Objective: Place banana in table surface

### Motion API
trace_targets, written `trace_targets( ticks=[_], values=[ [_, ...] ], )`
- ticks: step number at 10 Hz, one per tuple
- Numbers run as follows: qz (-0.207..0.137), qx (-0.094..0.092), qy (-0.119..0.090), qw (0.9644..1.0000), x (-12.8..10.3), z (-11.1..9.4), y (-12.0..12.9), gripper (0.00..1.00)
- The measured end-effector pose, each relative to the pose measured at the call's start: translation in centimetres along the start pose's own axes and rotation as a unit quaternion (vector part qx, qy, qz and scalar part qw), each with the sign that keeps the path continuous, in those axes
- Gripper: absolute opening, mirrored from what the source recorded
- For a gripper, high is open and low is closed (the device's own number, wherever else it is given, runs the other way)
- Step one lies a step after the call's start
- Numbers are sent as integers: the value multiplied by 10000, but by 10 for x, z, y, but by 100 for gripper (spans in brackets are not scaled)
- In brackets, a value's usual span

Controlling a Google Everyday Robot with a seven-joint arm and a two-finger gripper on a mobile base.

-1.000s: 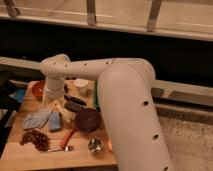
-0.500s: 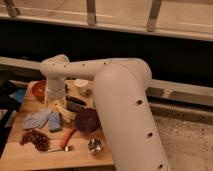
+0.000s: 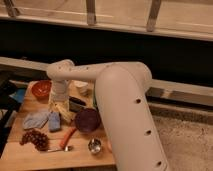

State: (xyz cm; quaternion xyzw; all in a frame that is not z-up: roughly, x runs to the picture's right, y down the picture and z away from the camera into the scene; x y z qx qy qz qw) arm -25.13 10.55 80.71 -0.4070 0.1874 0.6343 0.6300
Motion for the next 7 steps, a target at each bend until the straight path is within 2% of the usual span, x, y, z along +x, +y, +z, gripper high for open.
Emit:
trace_targets(
  ticks=[4,7],
  values=[
    [193,-33,127,9997,-8,13,-20,65],
    [342,-132,249,9990,-15,24,-36,65]
  ],
)
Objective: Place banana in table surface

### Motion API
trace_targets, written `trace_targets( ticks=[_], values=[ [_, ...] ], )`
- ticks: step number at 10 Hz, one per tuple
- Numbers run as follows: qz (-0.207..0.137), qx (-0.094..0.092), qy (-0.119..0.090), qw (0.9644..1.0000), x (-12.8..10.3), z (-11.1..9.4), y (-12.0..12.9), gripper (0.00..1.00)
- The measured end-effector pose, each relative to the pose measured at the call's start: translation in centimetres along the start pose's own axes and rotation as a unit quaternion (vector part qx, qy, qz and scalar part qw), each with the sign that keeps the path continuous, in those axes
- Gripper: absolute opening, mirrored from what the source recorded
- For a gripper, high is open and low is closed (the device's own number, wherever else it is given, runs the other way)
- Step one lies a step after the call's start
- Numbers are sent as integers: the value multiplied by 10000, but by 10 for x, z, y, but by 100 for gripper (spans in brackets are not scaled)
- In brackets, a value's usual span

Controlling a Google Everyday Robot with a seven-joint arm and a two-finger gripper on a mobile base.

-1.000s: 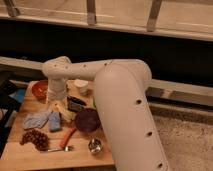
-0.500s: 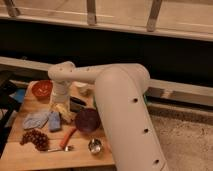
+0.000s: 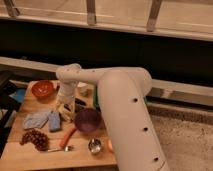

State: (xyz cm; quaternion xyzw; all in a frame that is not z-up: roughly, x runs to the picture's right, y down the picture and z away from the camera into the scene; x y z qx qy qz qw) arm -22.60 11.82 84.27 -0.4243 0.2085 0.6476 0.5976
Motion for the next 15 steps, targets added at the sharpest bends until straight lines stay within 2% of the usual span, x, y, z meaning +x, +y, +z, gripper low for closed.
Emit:
trace_targets(
  ticks=[5,6,9,12,13,15],
  values=[
    [55,-152,179,9997,-3,17,-2,65],
    [42,-173,201,9996,-3,19,-1,61],
    [19,-218,288,9993,-2,27,0,33],
    [-25,-221,286,9993,-1,26,2,3],
    [-61,-226,234,9995,0,21,4,0],
    [-182,-233,9,9996,2,-1,12,0]
  ],
)
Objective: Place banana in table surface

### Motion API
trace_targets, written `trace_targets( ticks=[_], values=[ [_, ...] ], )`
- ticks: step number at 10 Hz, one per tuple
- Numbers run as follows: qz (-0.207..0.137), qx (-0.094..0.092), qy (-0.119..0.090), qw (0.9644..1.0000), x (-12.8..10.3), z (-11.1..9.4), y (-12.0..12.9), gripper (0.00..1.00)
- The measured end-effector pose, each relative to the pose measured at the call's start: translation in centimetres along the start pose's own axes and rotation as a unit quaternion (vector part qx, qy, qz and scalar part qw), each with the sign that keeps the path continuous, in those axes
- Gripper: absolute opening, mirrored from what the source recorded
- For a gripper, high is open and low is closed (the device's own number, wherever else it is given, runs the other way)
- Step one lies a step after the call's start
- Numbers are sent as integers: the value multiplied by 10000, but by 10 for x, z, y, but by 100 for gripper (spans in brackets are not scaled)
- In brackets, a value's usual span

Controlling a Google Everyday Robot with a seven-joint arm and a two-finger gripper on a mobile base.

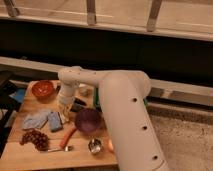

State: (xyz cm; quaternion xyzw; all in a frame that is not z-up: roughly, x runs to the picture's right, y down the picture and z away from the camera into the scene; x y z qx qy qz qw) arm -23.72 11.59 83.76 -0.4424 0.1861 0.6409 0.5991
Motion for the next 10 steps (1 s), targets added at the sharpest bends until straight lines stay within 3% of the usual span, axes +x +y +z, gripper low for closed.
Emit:
trace_targets(
  ticks=[2,4,6,8,10],
  values=[
    [-142,39,-278,9995,2,-28,13,0],
    [-372,117,-643,9972,7,-65,31,0],
    [-554,218,-894,9942,10,-86,46,0],
    [-556,258,-915,9939,11,-91,47,0],
    [-478,257,-816,9952,10,-77,38,0]
  ],
)
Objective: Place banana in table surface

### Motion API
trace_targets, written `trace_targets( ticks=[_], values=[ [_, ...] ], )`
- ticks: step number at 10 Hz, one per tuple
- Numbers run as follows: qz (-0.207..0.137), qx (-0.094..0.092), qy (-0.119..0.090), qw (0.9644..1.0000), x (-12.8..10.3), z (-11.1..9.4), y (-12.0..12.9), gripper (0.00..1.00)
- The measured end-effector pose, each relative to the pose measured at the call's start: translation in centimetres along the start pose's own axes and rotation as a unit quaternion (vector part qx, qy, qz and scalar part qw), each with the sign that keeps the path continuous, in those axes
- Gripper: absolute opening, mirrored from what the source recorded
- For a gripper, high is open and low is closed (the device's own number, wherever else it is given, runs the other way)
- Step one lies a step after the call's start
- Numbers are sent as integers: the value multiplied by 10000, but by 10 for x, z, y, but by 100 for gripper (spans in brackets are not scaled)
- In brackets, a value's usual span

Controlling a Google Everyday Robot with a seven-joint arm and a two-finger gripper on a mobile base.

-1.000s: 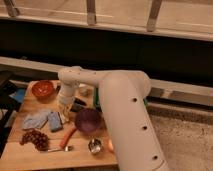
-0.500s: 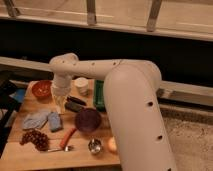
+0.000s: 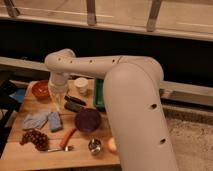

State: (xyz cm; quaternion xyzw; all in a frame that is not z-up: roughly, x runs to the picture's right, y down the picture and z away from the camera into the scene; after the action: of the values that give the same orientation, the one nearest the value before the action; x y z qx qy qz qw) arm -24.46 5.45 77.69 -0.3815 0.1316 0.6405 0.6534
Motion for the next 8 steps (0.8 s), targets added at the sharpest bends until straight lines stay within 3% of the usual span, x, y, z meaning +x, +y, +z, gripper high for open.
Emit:
trace_targets(
  ticks=[3,5,8],
  values=[
    [170,-60,285,9994,6,40,-20,2],
    [277,-121,432,9986,8,51,-28,17],
    [378,-121,762,9963,14,77,-37,49]
  ],
)
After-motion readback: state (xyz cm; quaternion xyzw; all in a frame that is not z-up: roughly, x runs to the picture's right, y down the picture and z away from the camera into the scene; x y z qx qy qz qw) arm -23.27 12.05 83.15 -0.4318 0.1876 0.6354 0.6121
